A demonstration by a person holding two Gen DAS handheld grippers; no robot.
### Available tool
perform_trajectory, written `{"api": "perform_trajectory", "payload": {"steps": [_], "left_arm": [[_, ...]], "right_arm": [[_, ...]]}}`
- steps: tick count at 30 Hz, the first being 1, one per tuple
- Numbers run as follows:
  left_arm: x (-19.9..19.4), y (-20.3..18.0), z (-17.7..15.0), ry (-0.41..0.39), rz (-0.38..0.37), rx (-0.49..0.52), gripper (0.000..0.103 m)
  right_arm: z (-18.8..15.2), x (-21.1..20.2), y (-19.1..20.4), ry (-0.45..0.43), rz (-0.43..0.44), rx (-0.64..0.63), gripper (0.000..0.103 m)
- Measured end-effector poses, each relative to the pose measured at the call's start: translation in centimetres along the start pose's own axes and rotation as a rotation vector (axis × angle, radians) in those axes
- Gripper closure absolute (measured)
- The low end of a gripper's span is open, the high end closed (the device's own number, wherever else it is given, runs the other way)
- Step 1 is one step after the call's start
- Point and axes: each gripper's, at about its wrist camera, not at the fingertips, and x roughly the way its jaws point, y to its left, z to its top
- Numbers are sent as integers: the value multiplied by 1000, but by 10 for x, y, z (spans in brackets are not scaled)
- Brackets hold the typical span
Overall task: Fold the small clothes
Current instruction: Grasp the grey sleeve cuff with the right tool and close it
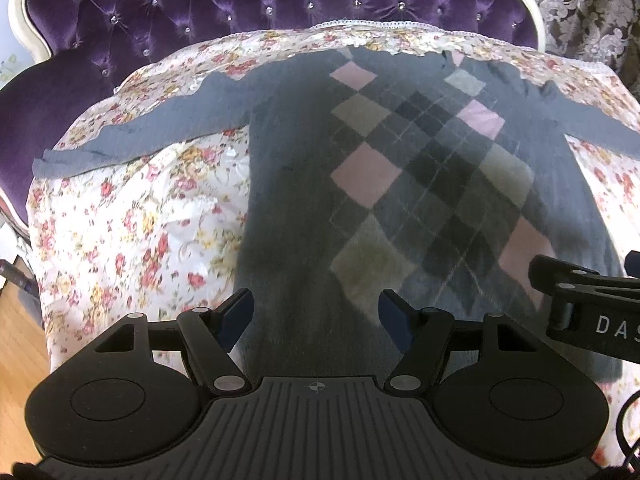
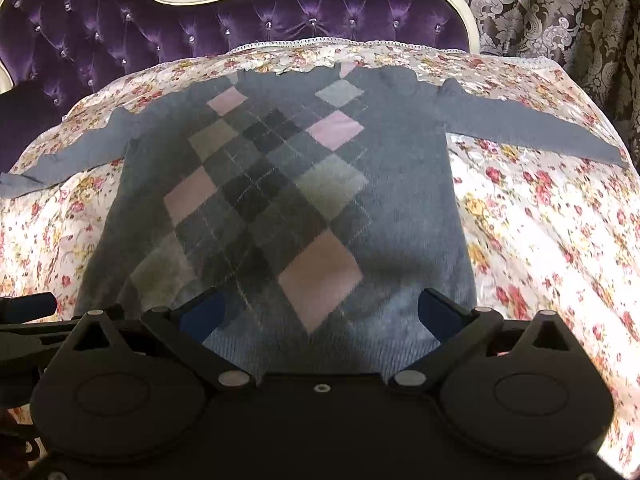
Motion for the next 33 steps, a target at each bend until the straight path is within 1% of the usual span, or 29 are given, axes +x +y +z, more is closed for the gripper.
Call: {"api": "perform_trajectory", "payload": {"steps": [7,14,17,20,24,26,29,31,33], "left_arm": [[10,-3,23,-7,-12,8,35],[16,-6,59,-43,-39,9,35],[16,-7,76,-65,-52,5,35],[13,-5,96,-112,-75,-16,35],[16,-4,122,-201,-72,-69,35],[24,-5,133,-230,-66,-94,35],[45,-10,142,-268,-76,-107,35],[59,-16,144,-279,-87,-95,35],[79,-26,144,-264,-95,-59,35]], "right_arm": [[19,14,-3,0,2,-4,1],[38,30,-8,15,14,-10,1],[49,38,-15,34,53,10,1],[62,44,-27,50,107,49,1],[82,50,-50,29,177,126,1],[89,52,-67,-18,210,175,1],[100,60,-96,-87,236,230,1],[105,73,-121,-110,221,257,1],[107,88,-147,-119,164,295,1]]}}
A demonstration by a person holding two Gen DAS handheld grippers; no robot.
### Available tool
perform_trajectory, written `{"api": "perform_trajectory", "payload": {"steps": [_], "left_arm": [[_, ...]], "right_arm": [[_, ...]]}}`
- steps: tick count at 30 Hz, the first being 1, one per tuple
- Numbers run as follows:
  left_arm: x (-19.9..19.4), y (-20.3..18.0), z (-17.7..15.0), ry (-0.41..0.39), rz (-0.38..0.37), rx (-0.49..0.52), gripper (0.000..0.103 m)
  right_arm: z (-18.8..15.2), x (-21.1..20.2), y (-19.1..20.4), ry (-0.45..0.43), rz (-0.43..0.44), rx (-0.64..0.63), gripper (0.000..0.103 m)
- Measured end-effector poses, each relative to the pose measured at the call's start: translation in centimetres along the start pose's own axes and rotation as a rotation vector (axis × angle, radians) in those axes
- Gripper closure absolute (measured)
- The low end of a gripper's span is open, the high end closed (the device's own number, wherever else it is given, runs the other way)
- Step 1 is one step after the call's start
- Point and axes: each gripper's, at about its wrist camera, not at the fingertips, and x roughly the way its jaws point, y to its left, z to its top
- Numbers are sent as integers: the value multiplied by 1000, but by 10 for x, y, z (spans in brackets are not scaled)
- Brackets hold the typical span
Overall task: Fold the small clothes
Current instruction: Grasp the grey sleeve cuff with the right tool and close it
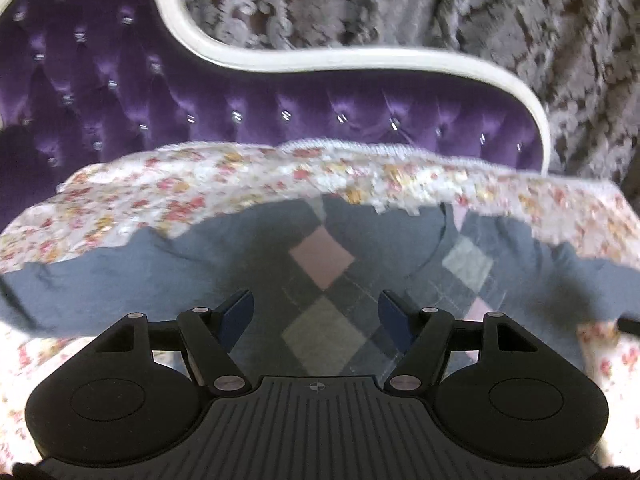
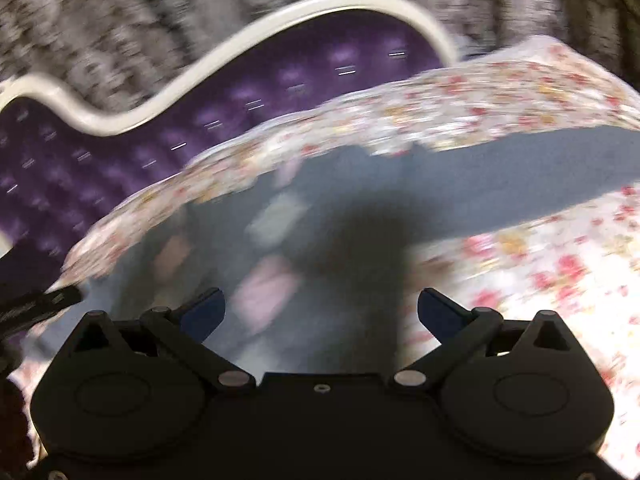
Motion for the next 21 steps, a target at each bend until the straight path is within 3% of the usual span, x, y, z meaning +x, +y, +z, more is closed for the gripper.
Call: {"api": "perform_trajectory", "payload": {"steps": [5,13,16,18,21], "left_arm": [[34,-15,-16,7,53,57,36],[77,-16,-26,36,38,38,34],[78,-15,-33,-25,41,34,29],[78,-15,-39,-59,52,49,17],[83,-14,-43,-82,61,30,9]], "right_arm": [[17,17,-72,-69,-164,72,1],[45,22,-183,-156,-301,234,1],[50,28,-216,-182,-303,283,1],[52,32,-236,-202,-282,338,1],[57,35,-254,-257,-250,348,1]]}}
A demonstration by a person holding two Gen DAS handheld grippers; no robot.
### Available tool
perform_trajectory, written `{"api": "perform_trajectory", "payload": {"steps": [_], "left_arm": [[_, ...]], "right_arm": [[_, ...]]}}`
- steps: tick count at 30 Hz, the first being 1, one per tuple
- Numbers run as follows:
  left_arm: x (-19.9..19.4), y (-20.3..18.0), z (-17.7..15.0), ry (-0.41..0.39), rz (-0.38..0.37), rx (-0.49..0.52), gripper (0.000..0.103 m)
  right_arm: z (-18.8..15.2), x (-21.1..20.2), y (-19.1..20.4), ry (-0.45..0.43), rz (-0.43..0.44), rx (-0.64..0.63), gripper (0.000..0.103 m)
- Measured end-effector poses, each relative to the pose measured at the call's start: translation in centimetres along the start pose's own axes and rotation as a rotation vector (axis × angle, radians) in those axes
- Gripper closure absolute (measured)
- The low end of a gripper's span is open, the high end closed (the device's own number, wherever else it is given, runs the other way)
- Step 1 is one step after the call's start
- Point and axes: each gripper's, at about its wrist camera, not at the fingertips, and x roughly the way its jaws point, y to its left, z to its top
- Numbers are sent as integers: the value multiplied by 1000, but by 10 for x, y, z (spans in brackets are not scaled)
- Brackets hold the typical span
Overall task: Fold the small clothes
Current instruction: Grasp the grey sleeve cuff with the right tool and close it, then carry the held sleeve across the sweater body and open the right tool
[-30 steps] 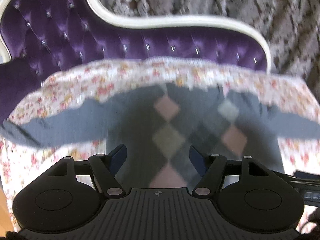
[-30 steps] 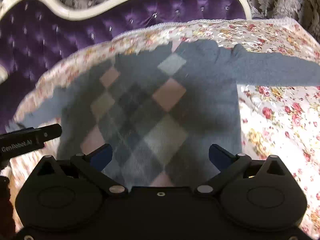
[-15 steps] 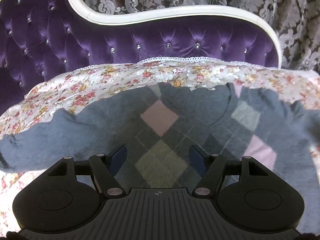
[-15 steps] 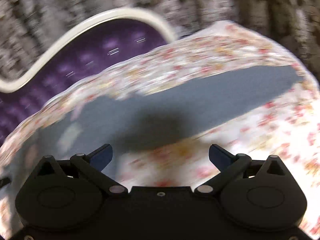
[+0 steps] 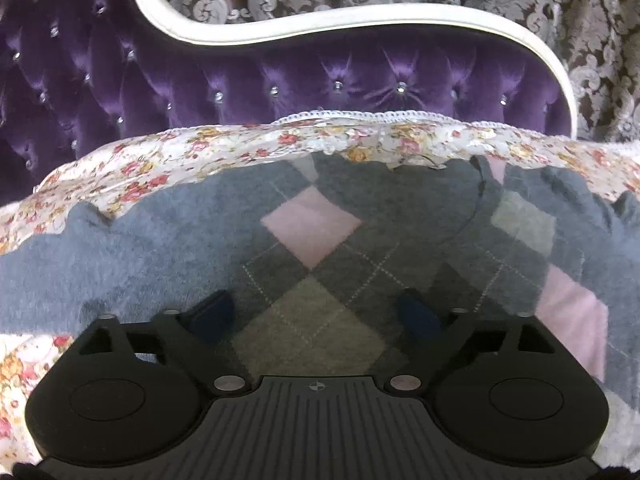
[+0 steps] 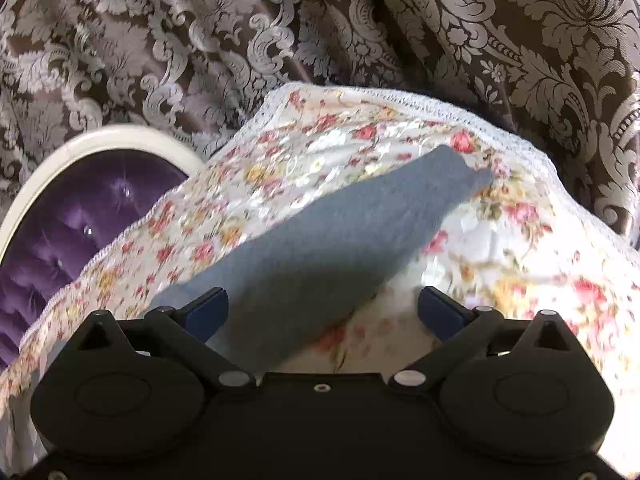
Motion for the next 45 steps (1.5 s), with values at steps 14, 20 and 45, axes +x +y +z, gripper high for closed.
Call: {"api": "perform_trajectory", "payload": {"steps": [14,20,45], "left_arm": [[6,-1,-4,-24,1,-10,3],[7,-2,-5,-26,5,-8,2],[-84,90,17,96,-103,-95,14]], "right_arm": [[28,26,-28,-59,83,77,23],[37,27,-51,-14,19,135,92],[44,-129,259,-98,310,-503,93]]}}
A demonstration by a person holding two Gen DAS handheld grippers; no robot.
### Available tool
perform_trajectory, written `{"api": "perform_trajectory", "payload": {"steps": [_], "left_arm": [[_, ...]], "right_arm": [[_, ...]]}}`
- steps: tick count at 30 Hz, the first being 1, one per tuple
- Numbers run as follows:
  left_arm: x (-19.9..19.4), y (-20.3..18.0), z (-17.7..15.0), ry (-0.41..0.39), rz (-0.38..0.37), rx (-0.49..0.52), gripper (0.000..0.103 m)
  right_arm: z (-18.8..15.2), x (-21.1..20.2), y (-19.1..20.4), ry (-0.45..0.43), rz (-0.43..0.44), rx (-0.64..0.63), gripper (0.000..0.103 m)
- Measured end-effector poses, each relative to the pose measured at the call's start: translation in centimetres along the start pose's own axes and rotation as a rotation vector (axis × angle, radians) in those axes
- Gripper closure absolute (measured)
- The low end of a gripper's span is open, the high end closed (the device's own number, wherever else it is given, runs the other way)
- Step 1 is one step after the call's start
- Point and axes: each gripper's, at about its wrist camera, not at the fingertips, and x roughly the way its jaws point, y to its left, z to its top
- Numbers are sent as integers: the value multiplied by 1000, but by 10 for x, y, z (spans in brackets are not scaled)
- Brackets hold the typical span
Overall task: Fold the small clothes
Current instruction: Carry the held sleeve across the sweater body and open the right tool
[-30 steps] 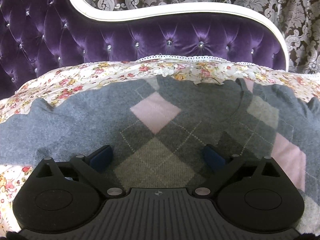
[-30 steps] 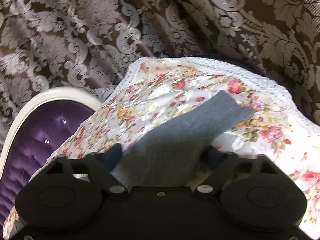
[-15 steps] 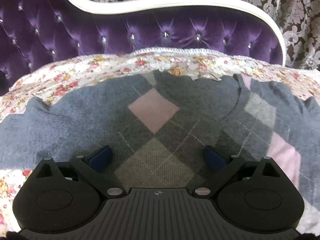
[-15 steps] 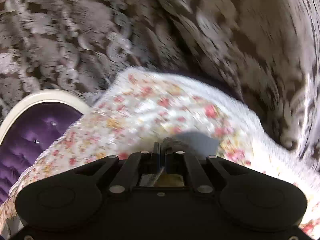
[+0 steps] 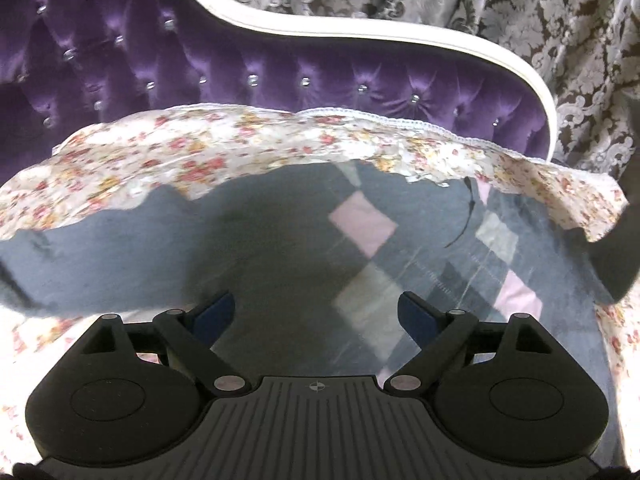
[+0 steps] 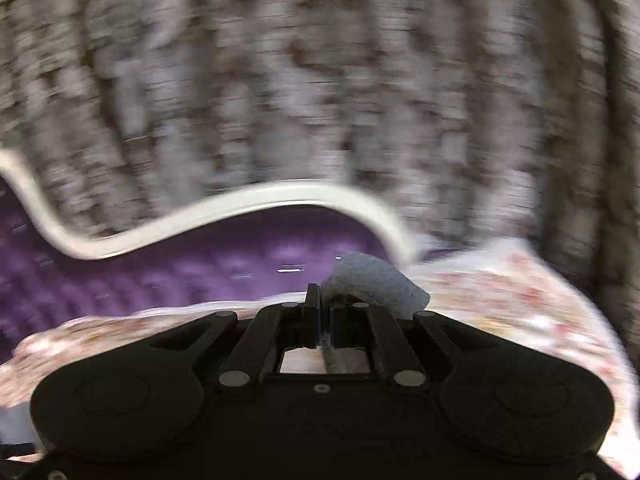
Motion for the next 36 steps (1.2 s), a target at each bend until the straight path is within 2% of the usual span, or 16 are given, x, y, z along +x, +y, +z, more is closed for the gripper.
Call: {"api": "perform_trajectory", "payload": {"steps": [4,8,12,15,18,20,22,24,25,26,27,32,36], "left_arm": [[-9,29,-10,15,9,-41,14],[-12,56,-22,33,26,-78,14],[-14,79,-33,45,52,-103,14],[-14,91,-39,51,62,-120,14],[-13,97,-42,50,63,-130,14],[-14,99,-43,47,61,-135,14],[-14,102,-43,43,61,-138,14],[-15,101,-40,34,58,-135,14],[-15,100,-39,27,55,-132,14],[-15,98,-36,20,49,-128,14],[-14,96,-33,15,43,-126,14],[0,78,-16,7,-21,-111,14],[17,58,-4,10,-47,-82,14]], "right_arm": [[-16,23,89,35,153,-75,92],[-58,65,165,129,267,-118,93],[-119,97,229,216,299,-236,93],[-160,114,257,279,318,-289,93],[-190,112,274,301,330,-320,93],[-201,108,283,295,336,-326,93],[-205,105,291,290,379,-326,88],[-209,102,293,279,449,-346,71],[-209,98,291,274,487,-352,60],[-210,94,287,263,514,-348,42],[-210,88,282,242,532,-339,33],[-193,64,236,174,527,-251,33],[-181,54,188,151,451,-196,33]]}}
